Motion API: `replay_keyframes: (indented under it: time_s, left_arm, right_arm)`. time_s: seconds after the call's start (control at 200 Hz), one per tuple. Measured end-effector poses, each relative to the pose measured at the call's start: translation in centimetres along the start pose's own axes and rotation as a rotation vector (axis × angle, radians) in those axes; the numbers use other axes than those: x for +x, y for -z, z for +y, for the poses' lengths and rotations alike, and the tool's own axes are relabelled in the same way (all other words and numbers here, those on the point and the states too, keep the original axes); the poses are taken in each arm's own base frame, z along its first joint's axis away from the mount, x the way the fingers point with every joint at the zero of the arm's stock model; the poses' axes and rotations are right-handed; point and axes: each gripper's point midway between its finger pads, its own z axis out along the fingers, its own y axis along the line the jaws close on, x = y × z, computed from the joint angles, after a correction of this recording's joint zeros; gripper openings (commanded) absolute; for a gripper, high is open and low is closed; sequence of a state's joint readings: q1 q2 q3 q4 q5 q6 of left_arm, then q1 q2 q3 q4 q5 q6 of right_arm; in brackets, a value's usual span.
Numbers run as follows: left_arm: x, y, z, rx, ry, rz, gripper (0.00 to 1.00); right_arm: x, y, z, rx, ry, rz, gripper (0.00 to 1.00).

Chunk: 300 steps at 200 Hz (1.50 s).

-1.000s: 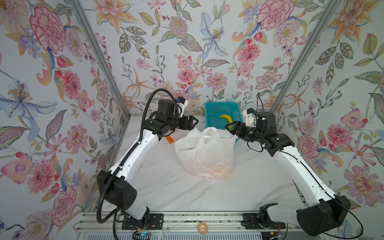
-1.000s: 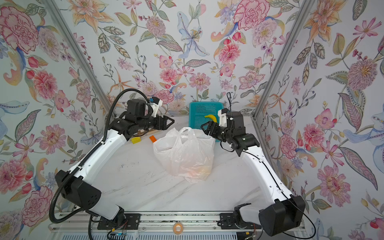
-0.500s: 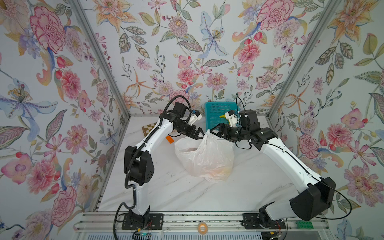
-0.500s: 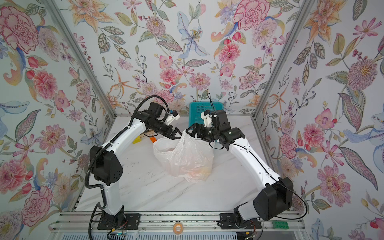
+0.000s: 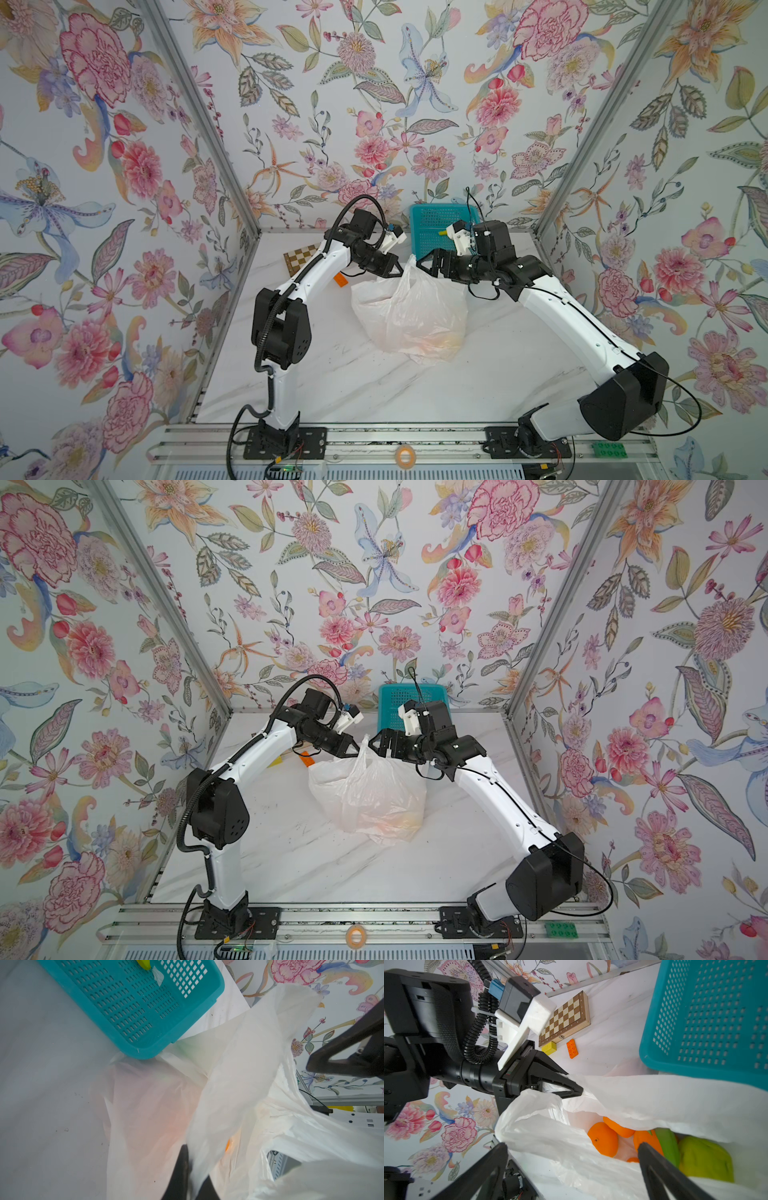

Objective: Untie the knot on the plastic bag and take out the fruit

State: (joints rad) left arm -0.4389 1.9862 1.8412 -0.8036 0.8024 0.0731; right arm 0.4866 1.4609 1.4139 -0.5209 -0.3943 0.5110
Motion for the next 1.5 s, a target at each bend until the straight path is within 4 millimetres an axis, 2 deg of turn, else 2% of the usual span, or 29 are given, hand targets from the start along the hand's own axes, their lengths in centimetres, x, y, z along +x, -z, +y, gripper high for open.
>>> replay_keyframes:
  time_s: [0.175, 0.23, 0.315, 0.415, 0.48, 0.595, 0.716, 0.871, 0.966, 1.056, 1.111, 1.156, 1.231, 1.291, 1.326, 1.441, 1.501]
  left_arm:
    - [-1.3, 1.1, -0.6, -0.016, 0.0, -0.075, 0.04]
    - [-1.8, 1.4, -0.6, -0.029, -0.007, -0.095, 0.04]
    - [-2.4, 1.5, -0.3, -0.051, -0.009, -0.116, 0.03]
    - [-2.7, 1.7, 0.4, -0.095, 0.003, -0.126, 0.03]
    - [-3.2, 2.1, 0.9, -0.135, 0.01, -0.139, 0.03]
    - [-5.2, 3.3, 1.4, -0.199, 0.007, -0.19, 0.03]
    - [-8.0, 4.6, 2.2, -0.245, 0.011, -0.261, 0.03]
    - [-10.7, 5.9, 4.0, -0.283, 0.043, -0.332, 0.03]
    - [-11.7, 6.3, 5.0, -0.288, 0.063, -0.356, 0.04]
    - [-11.8, 6.0, 5.1, -0.274, 0.085, -0.352, 0.05]
    - [-11.5, 5.5, 4.9, -0.261, 0.096, -0.338, 0.08]
    - [-11.3, 5.2, 4.7, -0.246, 0.101, -0.329, 0.13]
    - [-11.4, 5.0, 4.5, -0.238, 0.113, -0.331, 0.22]
    - [-11.5, 5.0, 4.6, -0.239, 0.107, -0.34, 0.32]
    - [-11.4, 5.0, 4.8, -0.241, 0.111, -0.343, 0.37]
    - [-9.8, 4.8, 5.4, -0.254, 0.146, -0.331, 0.49]
    - [-8.7, 5.2, 5.5, -0.278, 0.166, -0.322, 0.55]
  right_arm:
    - [1.5, -1.6, 0.9, 0.018, 0.185, 0.032, 0.99]
    - [2.4, -2.4, 1.4, 0.014, 0.242, 0.06, 0.94]
    - [3.9, -3.6, 1.7, 0.011, 0.302, 0.109, 0.77]
    - [5.1, -4.7, 1.0, 0.026, 0.324, 0.155, 0.47]
    - [6.2, -5.1, 0.5, 0.041, 0.33, 0.189, 0.32]
    - [8.5, -5.3, 0.1, 0.053, 0.331, 0.252, 0.17]
    - [11.6, -5.1, 0.5, 0.042, 0.366, 0.329, 0.11]
    - [16.1, -3.3, 1.6, 0.0, 0.383, 0.399, 0.11]
    - [20.2, -2.4, 1.3, 0.001, 0.392, 0.471, 0.12]
    - [23.8, -2.6, 0.2, 0.031, 0.402, 0.537, 0.14]
    - [25.1, -2.7, -0.4, 0.051, 0.403, 0.56, 0.17]
    - [25.8, -2.7, -0.7, 0.067, 0.394, 0.572, 0.23]
    - [25.9, -2.7, -0.6, 0.079, 0.386, 0.572, 0.38]
    - [25.7, -2.6, -0.5, 0.095, 0.372, 0.561, 0.59]
    - [25.3, -2.5, -0.4, 0.103, 0.366, 0.552, 0.66]
    - [22.9, -1.9, 0.8, 0.107, 0.348, 0.482, 0.77]
    - [20.6, -1.3, 1.9, 0.101, 0.327, 0.411, 0.81]
